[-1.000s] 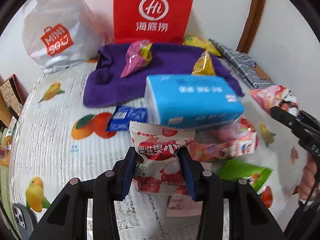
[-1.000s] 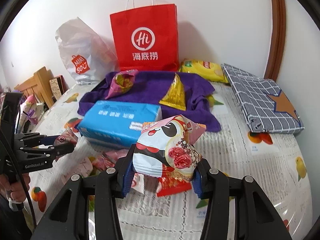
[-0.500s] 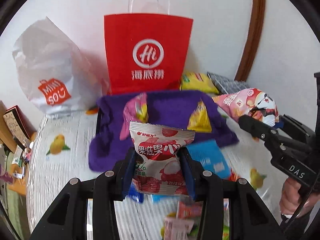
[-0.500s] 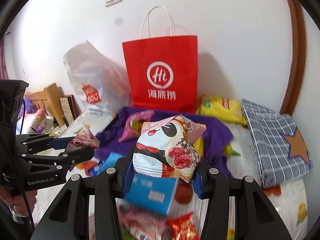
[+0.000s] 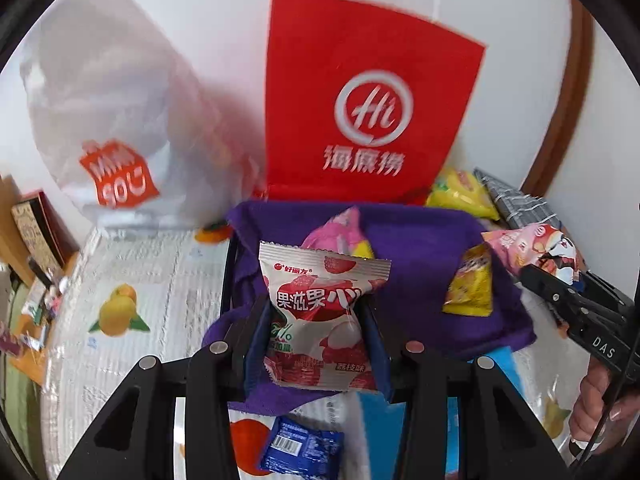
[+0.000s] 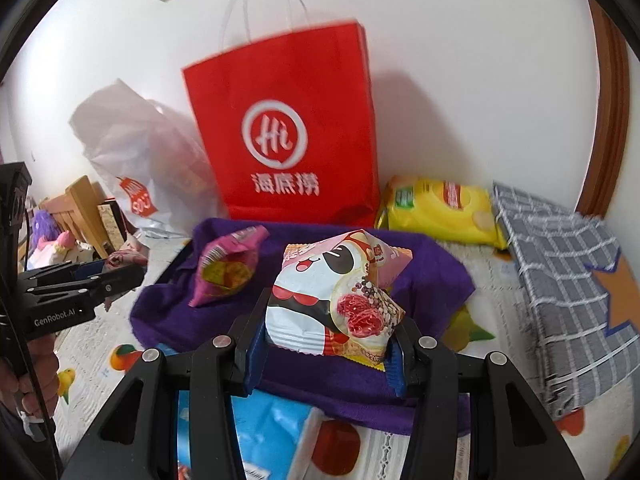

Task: Organize snacks
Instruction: 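Carry the panda-print packet with the right tool while the left tool carries the white-red packet over the purple towel, then open the right tool over the towel while the left tool lowers and releases the white-red packet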

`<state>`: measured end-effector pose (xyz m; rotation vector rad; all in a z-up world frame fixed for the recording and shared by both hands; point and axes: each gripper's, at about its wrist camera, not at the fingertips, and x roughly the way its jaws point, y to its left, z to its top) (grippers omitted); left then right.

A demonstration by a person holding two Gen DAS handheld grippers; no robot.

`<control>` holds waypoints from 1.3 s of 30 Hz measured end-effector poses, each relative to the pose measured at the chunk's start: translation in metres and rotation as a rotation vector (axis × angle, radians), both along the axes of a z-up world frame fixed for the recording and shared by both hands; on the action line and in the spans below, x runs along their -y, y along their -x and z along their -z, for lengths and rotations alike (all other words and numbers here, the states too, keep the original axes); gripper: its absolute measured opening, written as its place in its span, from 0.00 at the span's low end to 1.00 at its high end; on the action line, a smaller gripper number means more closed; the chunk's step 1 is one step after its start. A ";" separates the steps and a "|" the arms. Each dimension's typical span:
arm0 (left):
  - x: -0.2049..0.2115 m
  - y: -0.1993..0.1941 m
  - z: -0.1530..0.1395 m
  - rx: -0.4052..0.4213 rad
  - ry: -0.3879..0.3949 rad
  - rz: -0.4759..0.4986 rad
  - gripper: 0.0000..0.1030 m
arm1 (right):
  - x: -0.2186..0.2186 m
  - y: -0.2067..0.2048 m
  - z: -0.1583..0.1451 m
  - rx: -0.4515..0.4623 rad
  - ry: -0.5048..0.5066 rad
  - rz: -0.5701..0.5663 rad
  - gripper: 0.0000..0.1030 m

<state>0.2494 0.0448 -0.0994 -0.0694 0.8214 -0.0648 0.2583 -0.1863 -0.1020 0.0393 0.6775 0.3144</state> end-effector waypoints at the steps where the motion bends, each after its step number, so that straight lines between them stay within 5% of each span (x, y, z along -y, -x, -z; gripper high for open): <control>1: -0.002 -0.001 0.005 -0.012 0.002 -0.001 0.41 | 0.001 -0.003 0.007 -0.020 0.006 0.004 0.46; 8: -0.009 -0.007 0.031 -0.080 0.009 -0.021 0.41 | -0.001 -0.014 0.028 -0.071 0.021 -0.005 0.46; 39: -0.012 -0.005 0.031 -0.086 0.031 -0.027 0.41 | 0.005 -0.037 0.059 -0.151 0.009 0.038 0.48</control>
